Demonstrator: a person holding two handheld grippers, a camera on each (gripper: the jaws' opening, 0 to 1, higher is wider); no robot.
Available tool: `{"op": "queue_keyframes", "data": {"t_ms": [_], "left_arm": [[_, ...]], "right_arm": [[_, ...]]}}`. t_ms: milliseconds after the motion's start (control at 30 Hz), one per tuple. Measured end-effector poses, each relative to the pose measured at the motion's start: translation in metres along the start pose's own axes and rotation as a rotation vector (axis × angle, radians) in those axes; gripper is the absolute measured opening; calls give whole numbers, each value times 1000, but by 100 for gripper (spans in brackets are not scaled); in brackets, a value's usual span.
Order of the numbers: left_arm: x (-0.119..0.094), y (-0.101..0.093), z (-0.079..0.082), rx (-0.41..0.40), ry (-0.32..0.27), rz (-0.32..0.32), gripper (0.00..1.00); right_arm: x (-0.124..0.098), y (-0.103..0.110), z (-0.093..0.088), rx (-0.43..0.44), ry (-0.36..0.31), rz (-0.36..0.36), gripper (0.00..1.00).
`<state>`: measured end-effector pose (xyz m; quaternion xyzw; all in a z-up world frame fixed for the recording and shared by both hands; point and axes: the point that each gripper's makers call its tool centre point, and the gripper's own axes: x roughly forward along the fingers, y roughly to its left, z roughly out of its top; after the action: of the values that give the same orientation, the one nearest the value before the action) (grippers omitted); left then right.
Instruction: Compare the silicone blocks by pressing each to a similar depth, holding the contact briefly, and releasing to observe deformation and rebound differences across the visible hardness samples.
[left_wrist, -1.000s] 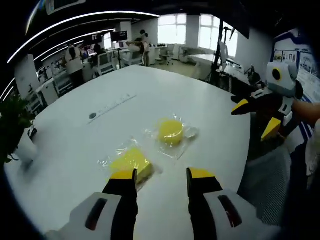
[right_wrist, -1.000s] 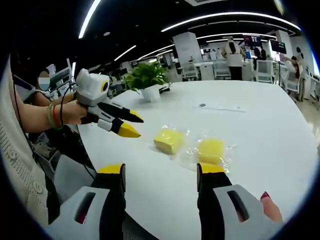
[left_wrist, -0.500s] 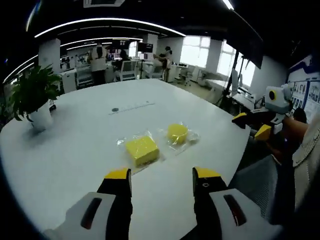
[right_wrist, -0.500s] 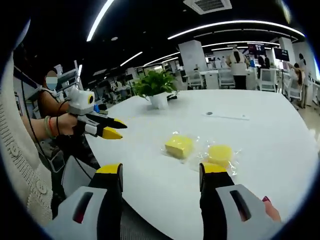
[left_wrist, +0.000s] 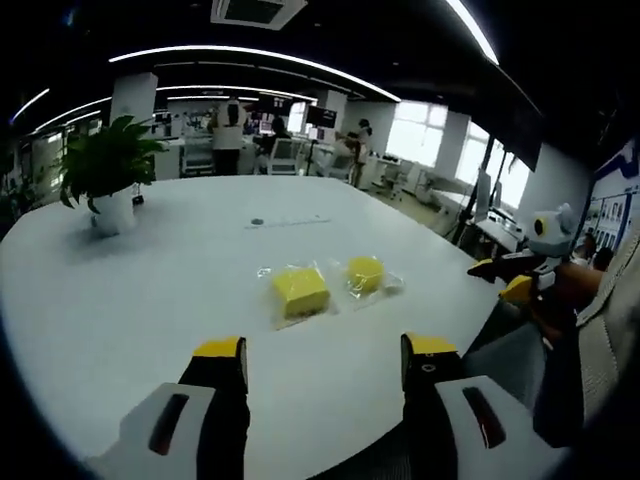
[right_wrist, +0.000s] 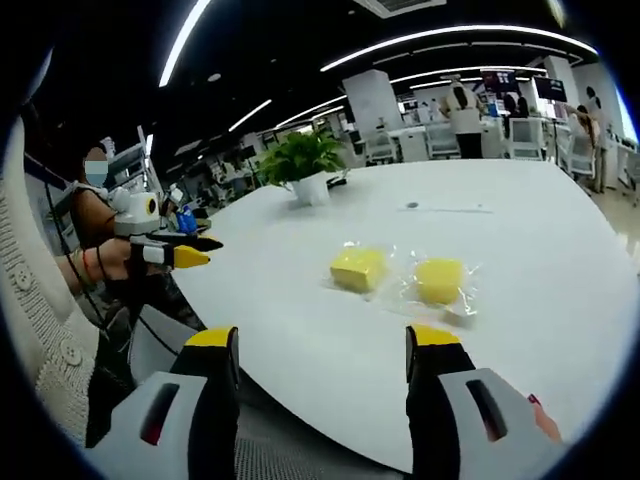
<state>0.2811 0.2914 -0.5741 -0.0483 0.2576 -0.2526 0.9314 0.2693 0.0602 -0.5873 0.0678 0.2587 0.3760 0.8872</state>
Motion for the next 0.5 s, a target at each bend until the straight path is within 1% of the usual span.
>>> {"op": "queue_keyframes", "data": {"t_ms": [133, 233, 400, 500], "left_arm": [[-6, -4, -9, -17, 17, -9, 65], [-10, -2, -13, -32, 21, 1, 66], [-15, 0, -12, -54, 2, 13, 68], [-16, -1, -13, -52, 6, 12, 68]], "right_arm": [[-1, 0, -7, 9, 12, -7, 62], [-2, 2, -9, 13, 8, -4, 62], [-4, 3, -10, 15, 5, -5, 62], [-5, 4, -10, 14, 1, -3, 62]]}}
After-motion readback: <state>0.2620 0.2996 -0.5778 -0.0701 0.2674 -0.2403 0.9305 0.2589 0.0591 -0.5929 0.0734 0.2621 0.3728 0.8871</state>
